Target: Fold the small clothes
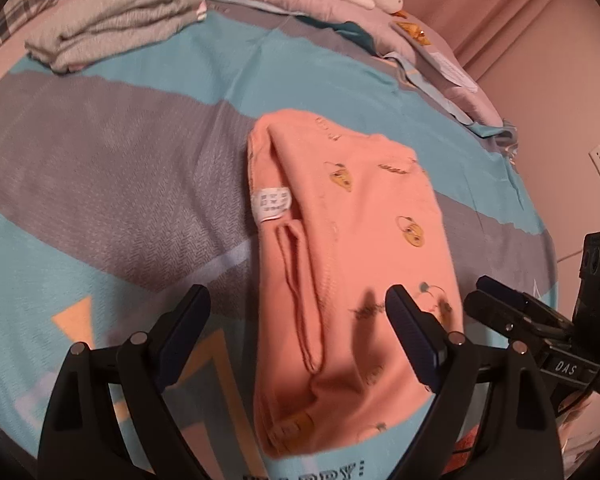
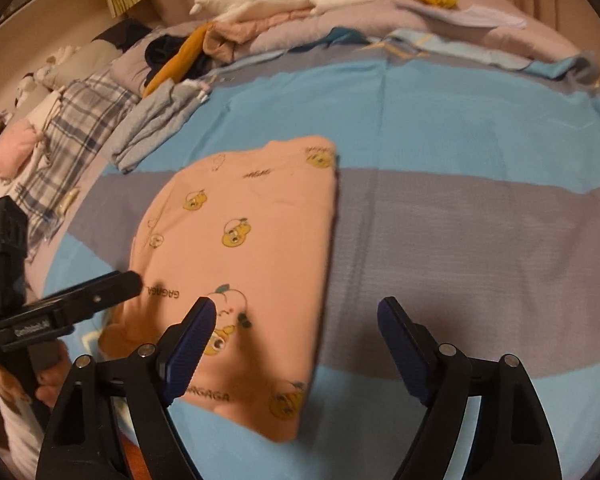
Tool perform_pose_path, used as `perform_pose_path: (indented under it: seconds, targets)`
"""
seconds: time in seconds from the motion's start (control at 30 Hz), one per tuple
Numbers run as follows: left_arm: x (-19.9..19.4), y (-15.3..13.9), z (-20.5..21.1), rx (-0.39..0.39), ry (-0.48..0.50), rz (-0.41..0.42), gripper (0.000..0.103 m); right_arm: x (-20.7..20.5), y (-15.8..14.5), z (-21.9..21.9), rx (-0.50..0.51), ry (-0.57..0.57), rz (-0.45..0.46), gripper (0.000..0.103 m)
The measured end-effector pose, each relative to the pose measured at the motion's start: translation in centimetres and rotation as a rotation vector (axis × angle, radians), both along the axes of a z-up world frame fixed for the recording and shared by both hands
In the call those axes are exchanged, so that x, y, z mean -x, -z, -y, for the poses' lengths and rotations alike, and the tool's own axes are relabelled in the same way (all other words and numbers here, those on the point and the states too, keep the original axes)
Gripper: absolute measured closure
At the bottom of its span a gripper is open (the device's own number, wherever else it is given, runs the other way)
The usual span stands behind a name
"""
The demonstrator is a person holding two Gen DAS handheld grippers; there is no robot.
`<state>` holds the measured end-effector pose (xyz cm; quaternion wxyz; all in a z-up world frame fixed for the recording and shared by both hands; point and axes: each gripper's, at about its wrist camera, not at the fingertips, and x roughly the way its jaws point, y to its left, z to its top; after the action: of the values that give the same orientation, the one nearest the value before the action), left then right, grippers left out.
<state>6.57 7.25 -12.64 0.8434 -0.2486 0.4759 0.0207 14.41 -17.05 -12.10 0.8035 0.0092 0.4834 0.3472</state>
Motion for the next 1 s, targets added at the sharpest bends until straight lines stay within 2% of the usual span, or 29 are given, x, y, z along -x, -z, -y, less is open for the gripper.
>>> perform_pose_path:
  seconds: [0.1,0.27,0.37,0.43,0.5,0.57,0.7,0.8,1.0]
  targets:
    - [-0.5,0.9,-0.4,0.046,-0.009,-0.020,0.015,-0.5,0.9,-1.0,-0.010,-0.013,-0.045,0.020]
    - [-0.9,1.2,-0.3,0.066,-0.004,-0.013,0.019,-0.9,1.7,-1.5,0.005,-0.024,-0.071,0.021]
    - [-1.1,1.3,-0.2,0.077,0.007,-0.009,0.028,-1.0,2.0,-1.5,0.000,-0.029,-0.088,0.024]
    - [-1.4,1.5,0.1,0.104,0.023,-0.007,0.043,-1.1,2.1,-1.7,-0.009,-0.034,-0.093,0.026]
    - [-1.6,1.7,0.2,0.143,0.035,-0.009,0.056,-1.3,2.3,-1.8,-0.023,-0.039,-0.102,0.039]
    - [-1.8,1.7,0.4,0.139,0.032,-0.009,0.061,-1.5,2.6,-1.8,-0.032,-0.037,-0.109,0.046]
    - [-1.6,0.8,1.1,0.123,0.037,0.011,0.072,-1.3,2.1,-1.5,-0.041,-0.036,-0.093,0.073]
    - [-1.5,-0.5,2.0,0.091,0.043,0.035,0.074,-1.0,1.2,-1.2,-0.053,-0.035,-0.073,0.078]
    - [-1.5,-3.3,4.1,0.064,0.095,0.105,0.075,-0.5,-1.6,-0.1,-0.078,-0.029,0.013,0.080]
